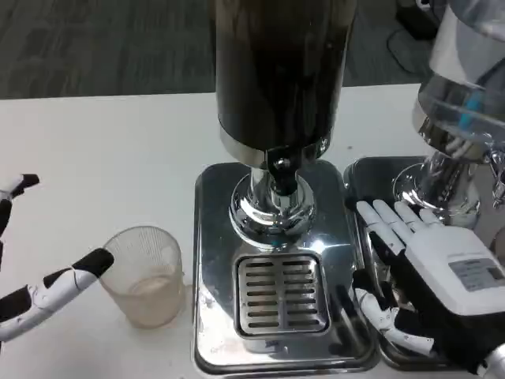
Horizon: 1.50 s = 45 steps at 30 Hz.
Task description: Grasp the cup under the faucet to collect the drink, then remove the cup.
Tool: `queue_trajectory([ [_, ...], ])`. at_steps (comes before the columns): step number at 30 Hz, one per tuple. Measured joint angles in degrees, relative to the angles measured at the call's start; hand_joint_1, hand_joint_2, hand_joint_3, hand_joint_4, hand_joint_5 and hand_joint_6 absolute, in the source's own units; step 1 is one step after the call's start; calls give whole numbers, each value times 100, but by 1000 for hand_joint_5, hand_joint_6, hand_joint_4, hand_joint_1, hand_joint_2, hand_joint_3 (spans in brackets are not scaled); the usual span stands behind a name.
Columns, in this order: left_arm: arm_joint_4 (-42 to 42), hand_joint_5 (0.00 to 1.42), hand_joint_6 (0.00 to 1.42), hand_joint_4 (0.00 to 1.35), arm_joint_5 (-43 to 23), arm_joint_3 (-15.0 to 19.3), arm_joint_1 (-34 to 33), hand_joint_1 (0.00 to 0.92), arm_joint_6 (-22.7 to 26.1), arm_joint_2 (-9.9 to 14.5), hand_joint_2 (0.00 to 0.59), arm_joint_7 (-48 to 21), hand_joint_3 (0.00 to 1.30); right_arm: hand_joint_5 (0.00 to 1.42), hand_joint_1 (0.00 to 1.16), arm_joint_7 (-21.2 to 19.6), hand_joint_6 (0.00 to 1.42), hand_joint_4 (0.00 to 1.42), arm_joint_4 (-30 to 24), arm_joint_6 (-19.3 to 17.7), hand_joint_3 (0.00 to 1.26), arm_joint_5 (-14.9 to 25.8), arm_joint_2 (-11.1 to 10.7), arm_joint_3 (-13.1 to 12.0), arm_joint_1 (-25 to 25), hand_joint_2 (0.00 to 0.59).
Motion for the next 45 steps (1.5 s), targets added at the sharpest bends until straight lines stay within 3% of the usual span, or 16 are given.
queue_trajectory([
  [4, 434, 0, 0, 0, -857, 8, -130, 0, -258, 218, 0, -567, 0, 0, 327, -19, 0, 0, 1, 76, 0, -70, 68, 72, 19, 539],
  [5, 721, 0, 0, 0, -1348, -10, -165, 0, -392, 317, 0, -956, 0, 0, 327, -37, 0, 0, 1, 115, 0, -126, 128, 98, 19, 539],
  [10, 1297, 0, 0, 0, -1927, -70, -325, 0, -971, 513, 0, -1410, 0, 0, 327, -89, 0, 0, 2, 147, 0, -218, 187, 125, 19, 539],
  [15, 1813, 0, 0, 0, -2247, -122, -552, 0, -1409, 554, 0, -1634, 0, 0, 328, -91, 0, 0, 8, 228, 0, -245, 222, 139, 17, 538],
  [22, 2249, 0, 0, 0, -2257, -328, -666, 0, -1739, 552, 0, -1713, 0, 0, 327, -90, 0, 0, -2, 299, 0, -246, 218, 139, 17, 526],
  [26, 2452, 0, 0, 0, -2159, -362, -708, 54, -1873, 544, 1, -1618, 0, 0, 331, -89, 0, 0, -27, 302, 0, -244, 202, 130, 13, 520],
  [45, 3252, 0, 0, 0, -1588, -561, -797, 98, -2361, 220, 2, -342, 0, 0, 330, -37, 0, 0, -83, 377, 0, -247, 189, 124, -37, 497],
])
